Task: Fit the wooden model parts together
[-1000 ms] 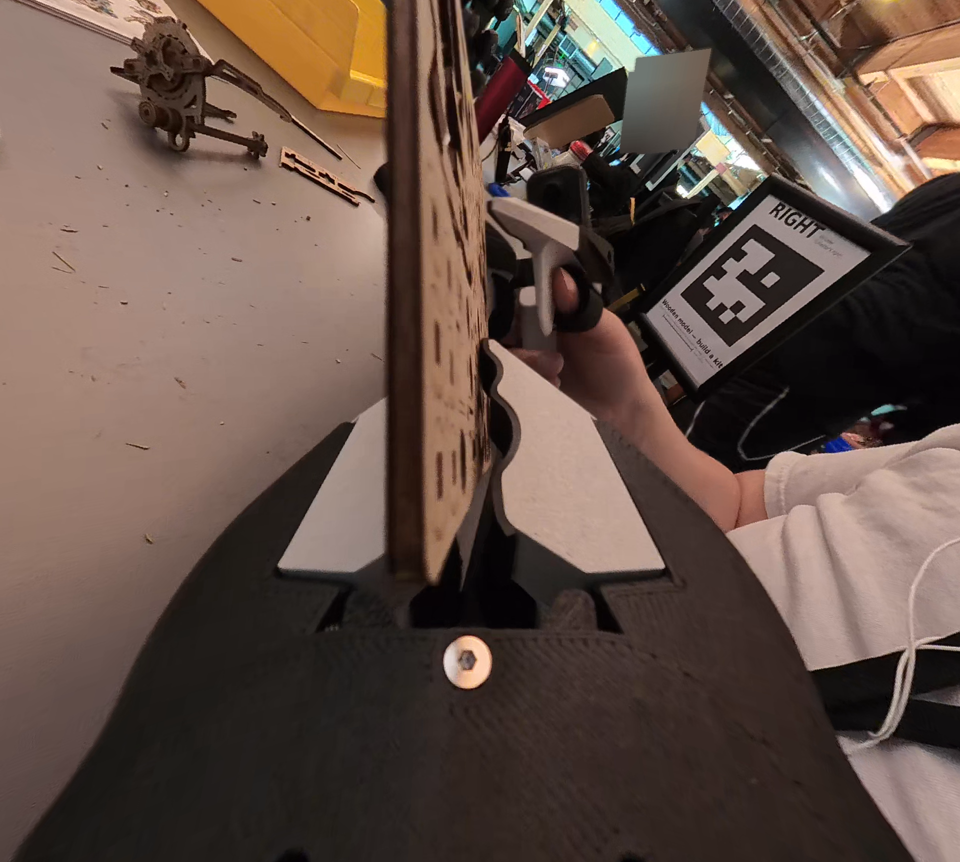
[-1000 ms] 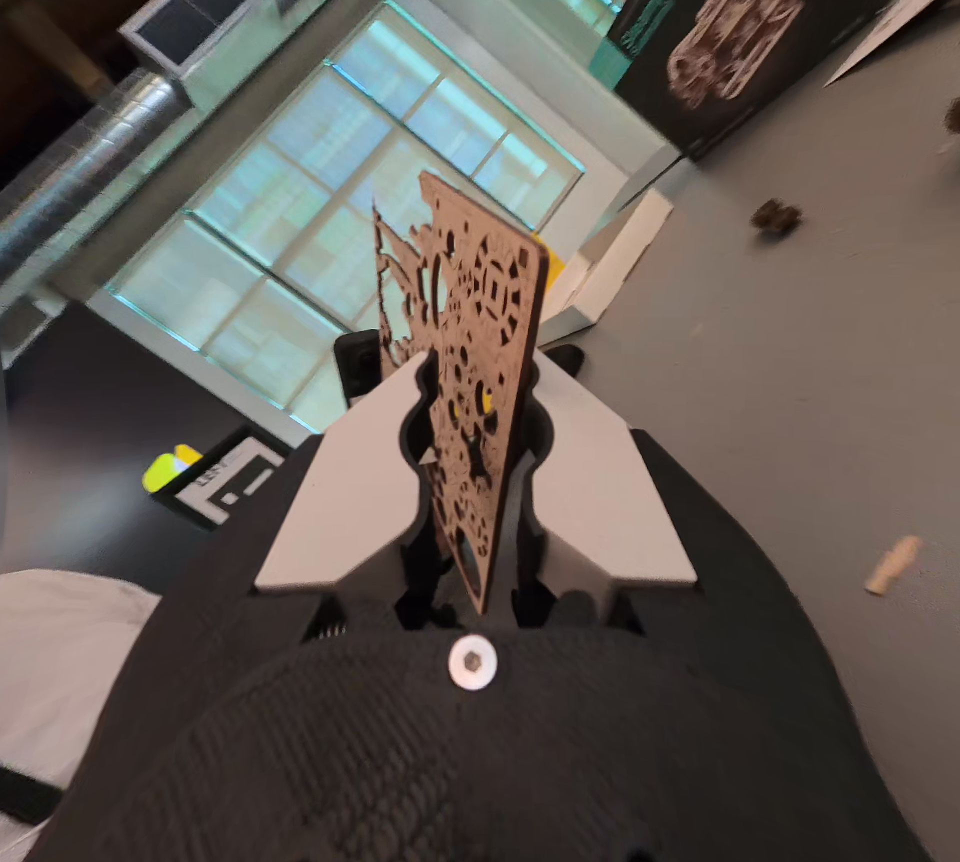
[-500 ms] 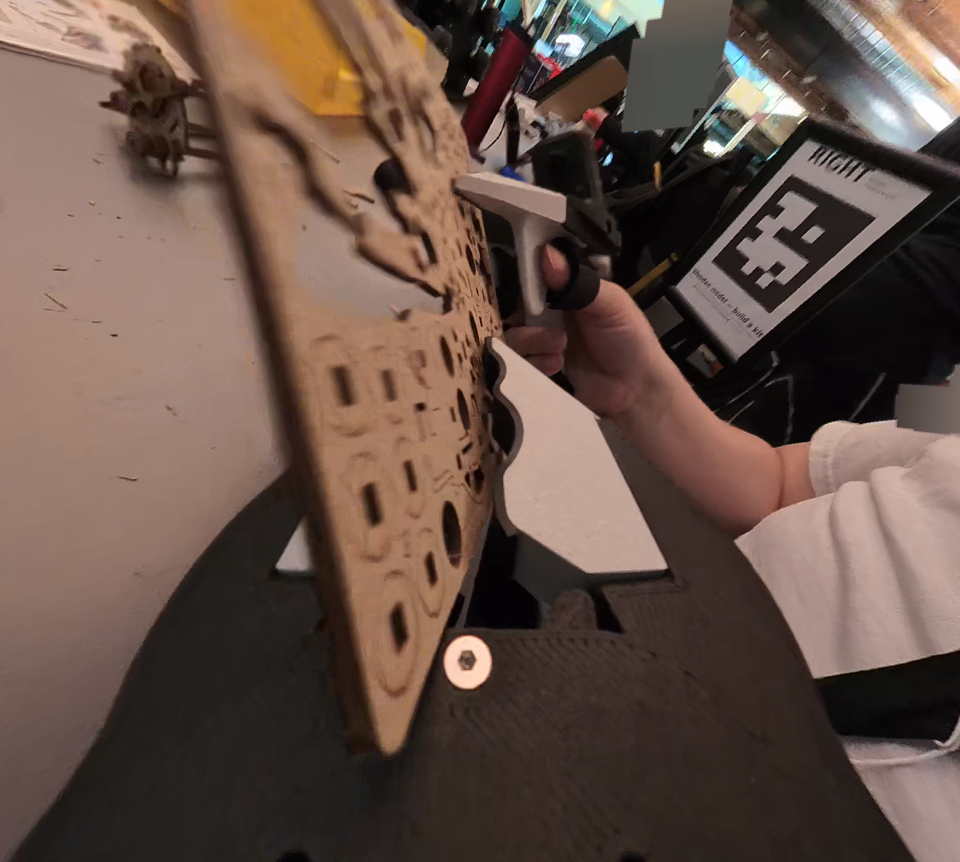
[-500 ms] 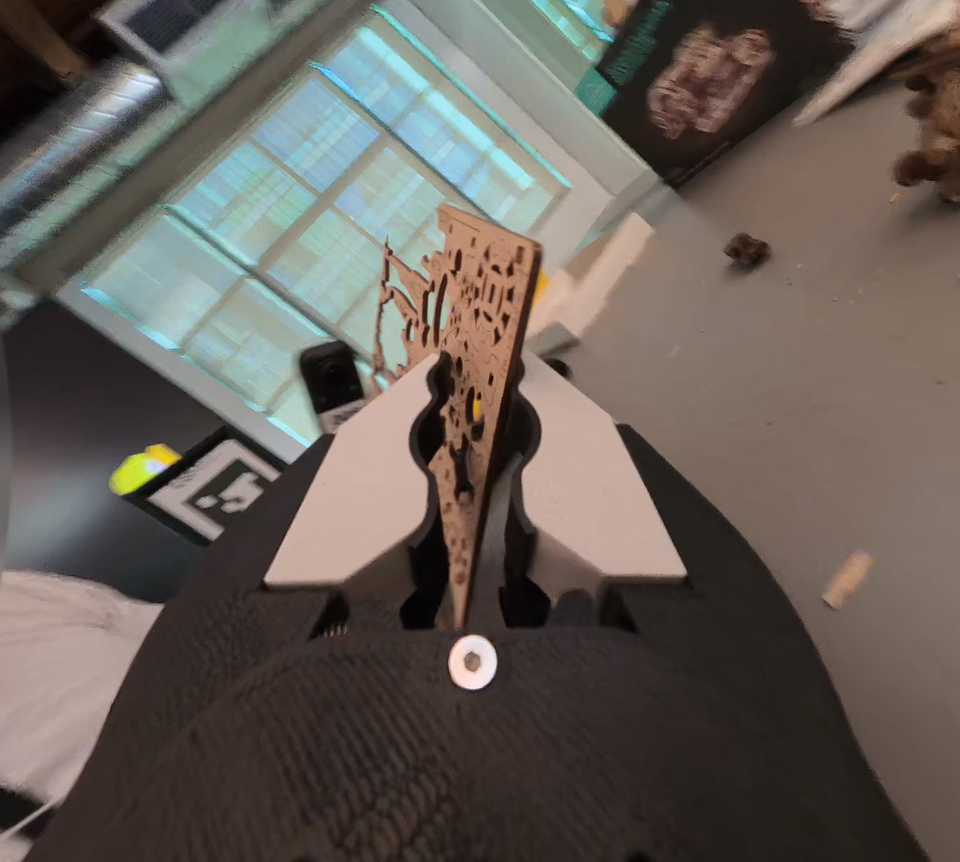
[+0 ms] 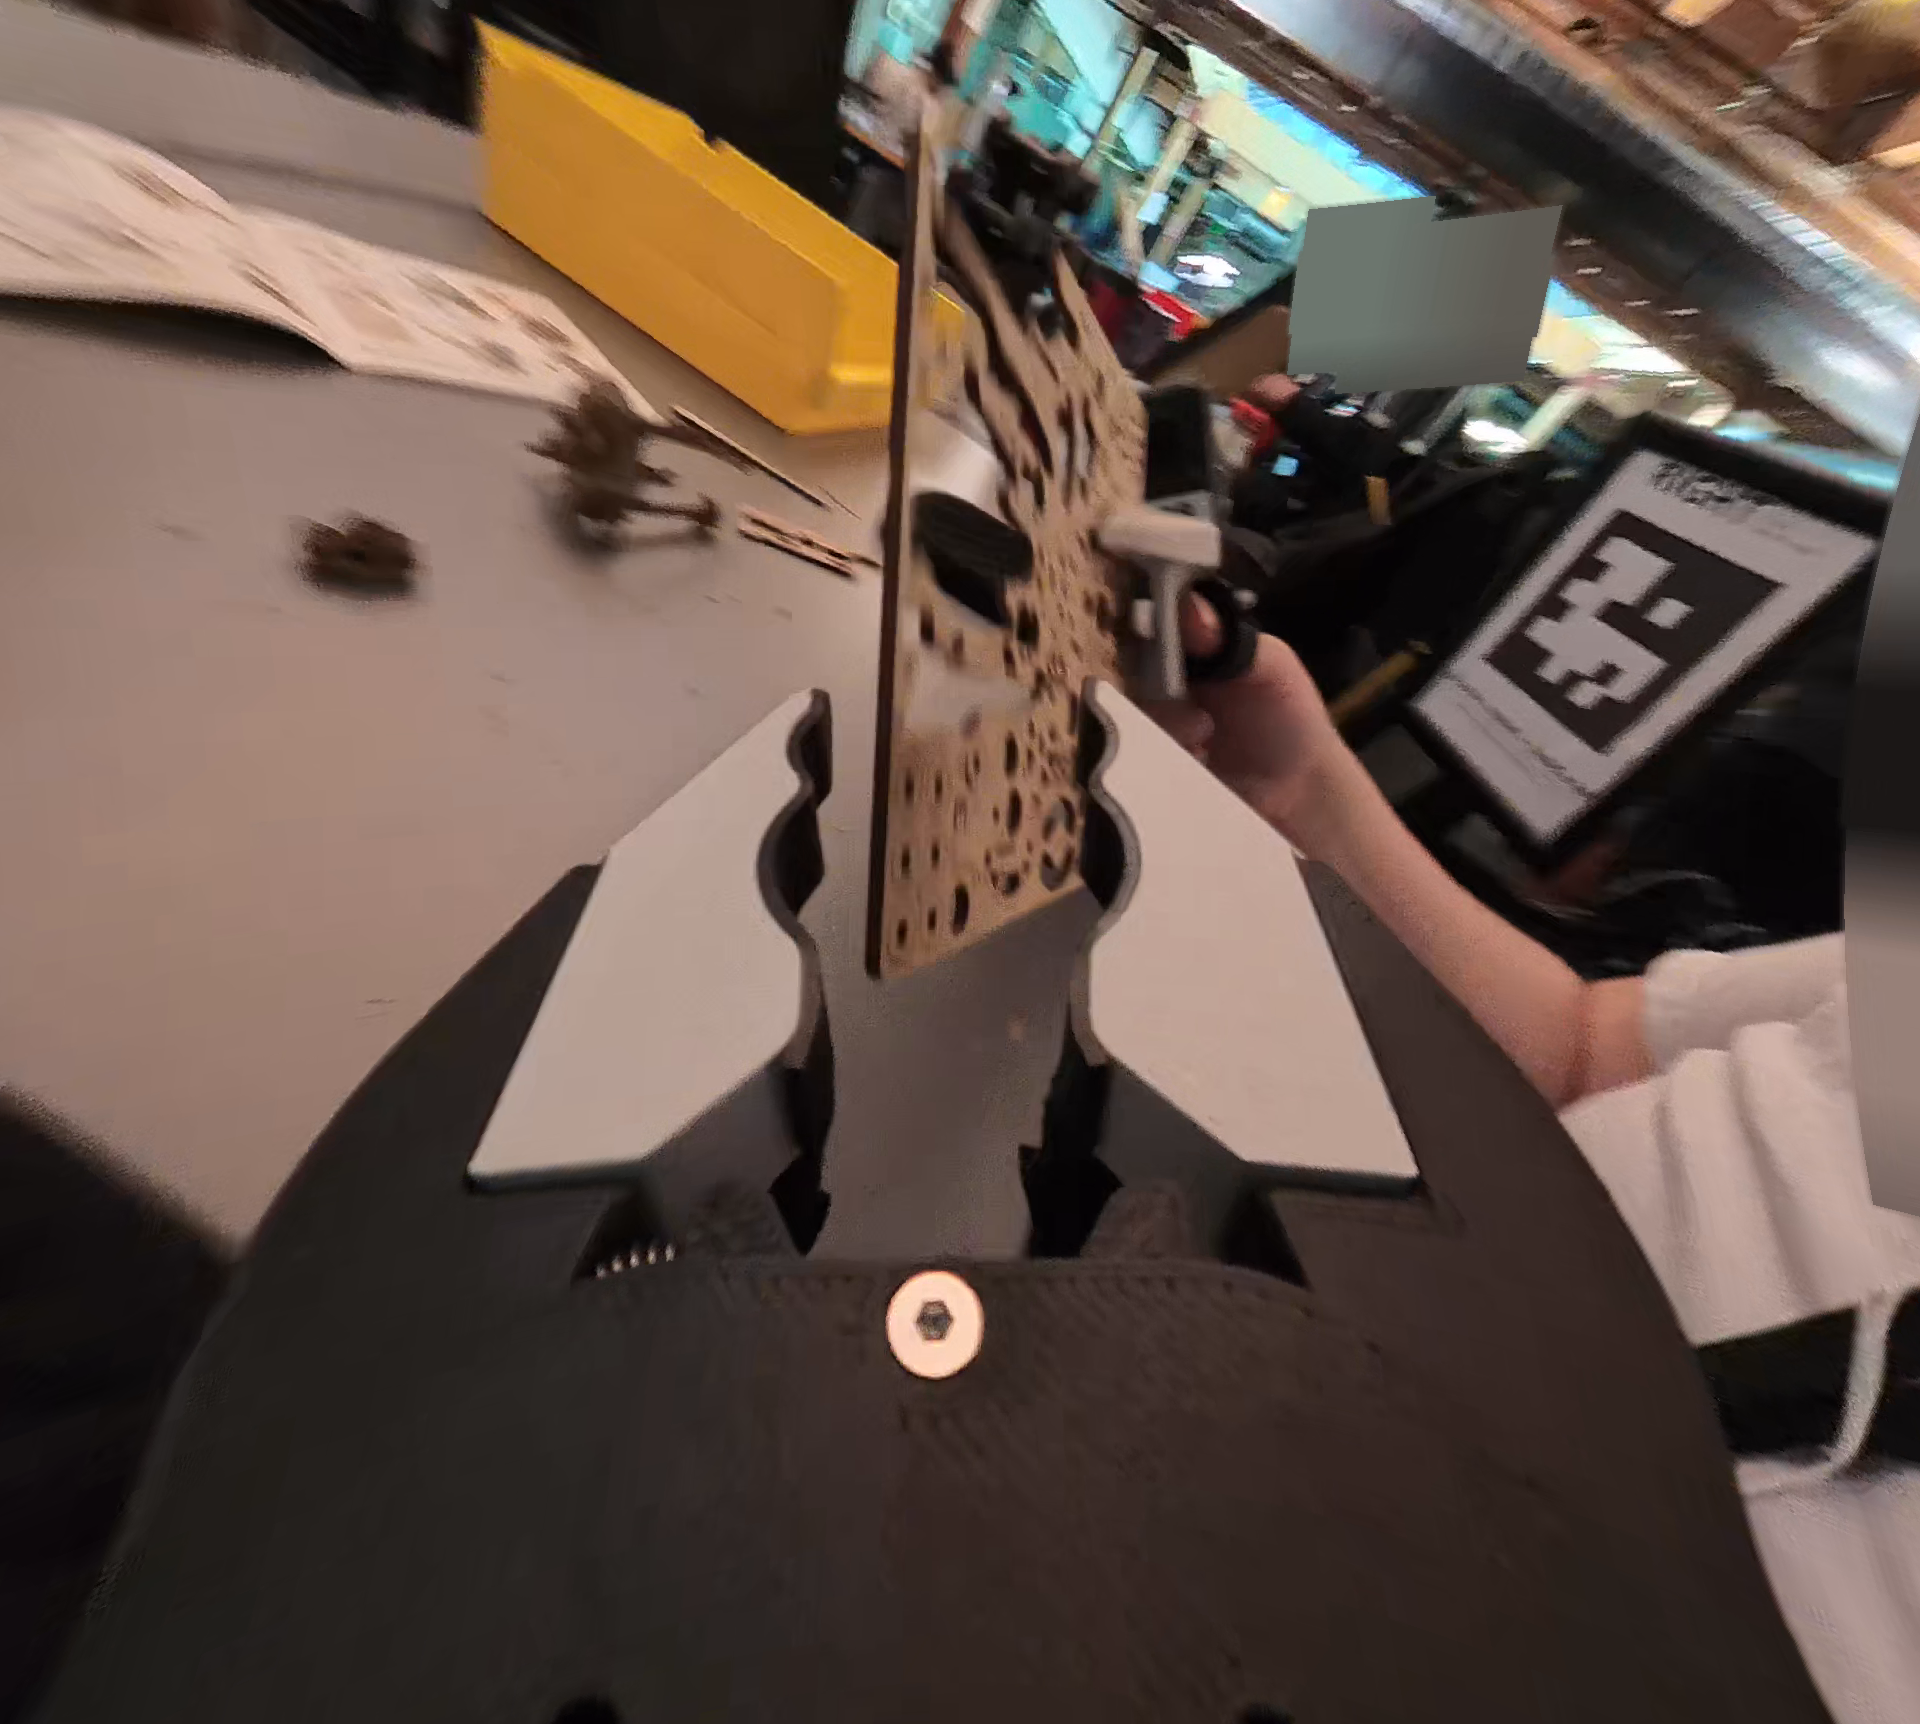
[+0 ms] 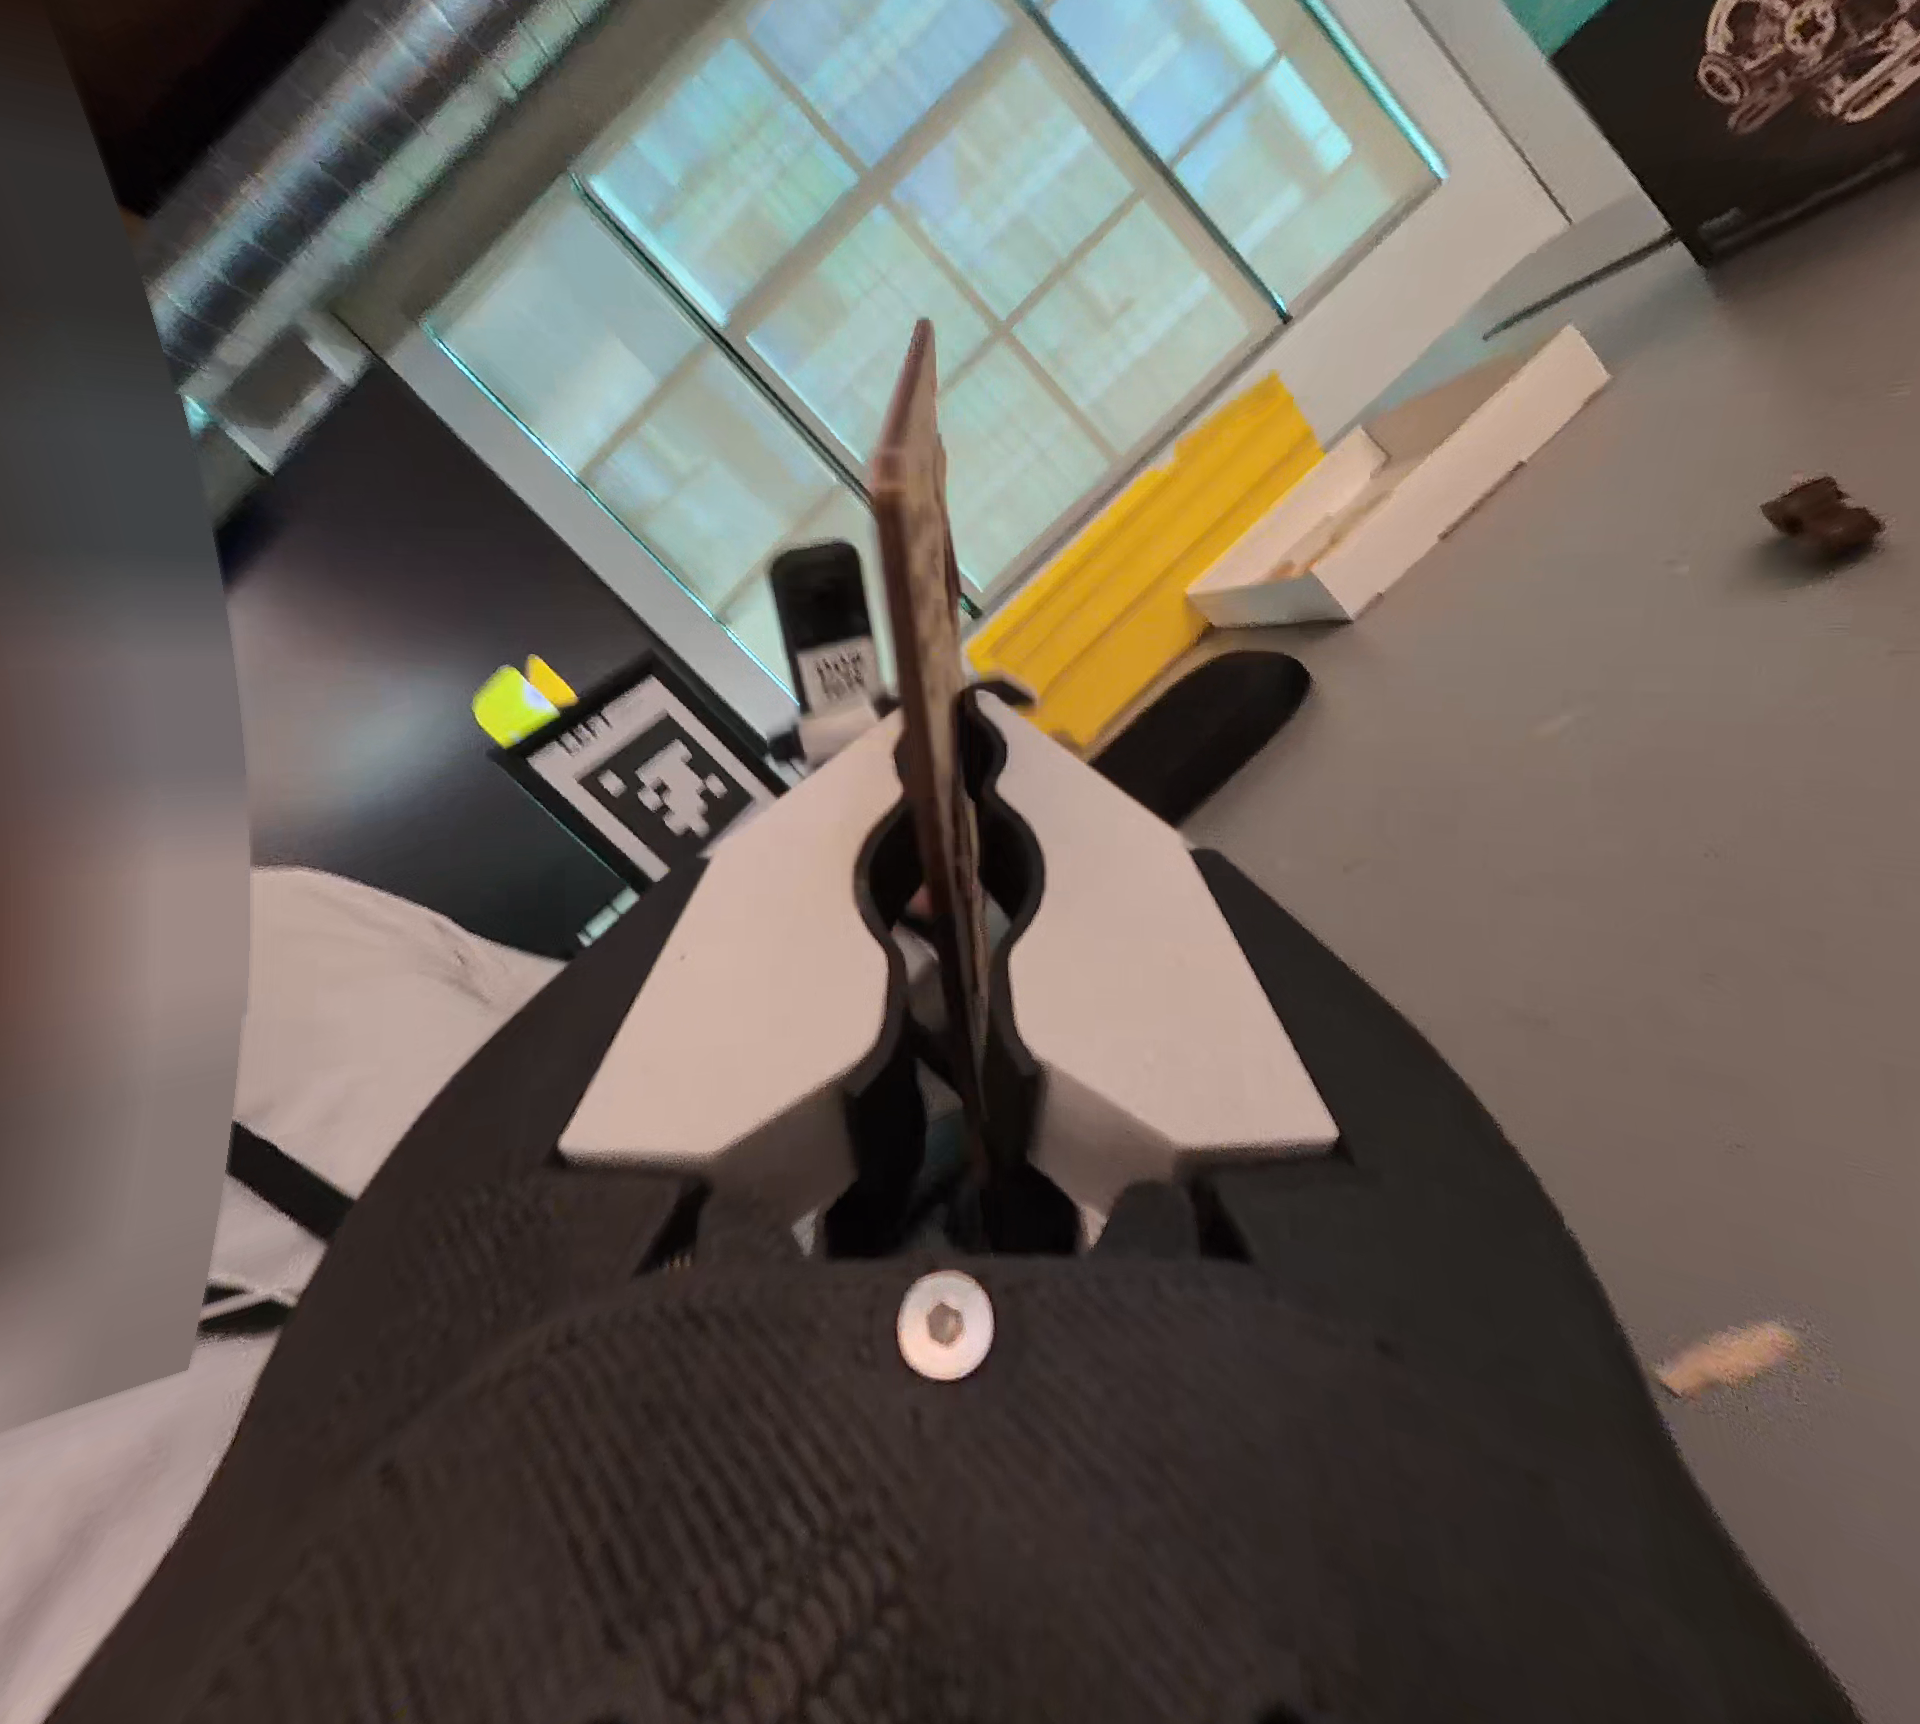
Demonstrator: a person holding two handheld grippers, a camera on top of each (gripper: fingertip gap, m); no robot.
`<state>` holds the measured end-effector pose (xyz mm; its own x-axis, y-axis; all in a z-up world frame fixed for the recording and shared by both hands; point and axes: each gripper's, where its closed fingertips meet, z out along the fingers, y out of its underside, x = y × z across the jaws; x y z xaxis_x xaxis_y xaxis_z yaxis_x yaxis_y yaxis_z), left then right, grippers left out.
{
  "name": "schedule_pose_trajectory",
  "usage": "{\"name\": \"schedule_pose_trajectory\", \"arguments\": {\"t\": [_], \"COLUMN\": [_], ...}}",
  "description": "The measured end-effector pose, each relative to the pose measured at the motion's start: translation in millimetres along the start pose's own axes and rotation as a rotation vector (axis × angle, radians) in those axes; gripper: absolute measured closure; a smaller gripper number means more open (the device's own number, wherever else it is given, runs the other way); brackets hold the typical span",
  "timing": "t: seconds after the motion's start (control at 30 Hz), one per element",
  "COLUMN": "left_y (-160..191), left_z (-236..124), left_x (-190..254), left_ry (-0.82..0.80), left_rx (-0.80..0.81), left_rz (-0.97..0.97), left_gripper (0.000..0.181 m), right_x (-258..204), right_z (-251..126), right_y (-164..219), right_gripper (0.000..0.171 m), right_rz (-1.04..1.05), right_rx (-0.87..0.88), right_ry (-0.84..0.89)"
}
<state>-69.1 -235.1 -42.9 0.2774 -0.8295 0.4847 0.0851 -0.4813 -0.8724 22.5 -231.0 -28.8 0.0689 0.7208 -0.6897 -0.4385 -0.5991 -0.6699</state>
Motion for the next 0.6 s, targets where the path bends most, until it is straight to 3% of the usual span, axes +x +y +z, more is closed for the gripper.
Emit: {"name": "schedule_pose_trajectory", "arguments": {"t": [0.13, 0.17, 0.3, 0.47, 0.6], "left_y": [-48.1, -53.7, -44.5, -3.2, 18.1], "left_z": [-17.7, -10.9, 34.3, 63.1, 65.7], "left_x": [-12.6, -12.2, -5.5, 2.9, 12.0], "left_ry": [-0.143, -0.148, -0.029, 0.124, 0.238], "left_rx": [-0.032, -0.081, -0.321, -0.595, -0.711], "left_rz": [0.232, 0.263, 0.237, 0.135, 0.053], "left_gripper": [0.118, 0.111, 0.113, 0.134, 0.176], "right_x": [10.1, 10.4, 14.0, 14.9, 12.4], "right_z": [-2.6, -0.7, 10.5, 15.7, 15.8], "right_y": [13.5, 16.8, 19.4, 24.6, 23.1], "right_gripper": [0.171, 0.171, 0.17, 0.17, 0.17], "right_rz": [-0.096, -0.104, -0.13, -0.179, -0.197], "right_rx": [-0.247, -0.306, -0.433, -0.497, -0.47], "right_ry": [0.063, 0.053, 0.027, 0.015, -0.01]}}
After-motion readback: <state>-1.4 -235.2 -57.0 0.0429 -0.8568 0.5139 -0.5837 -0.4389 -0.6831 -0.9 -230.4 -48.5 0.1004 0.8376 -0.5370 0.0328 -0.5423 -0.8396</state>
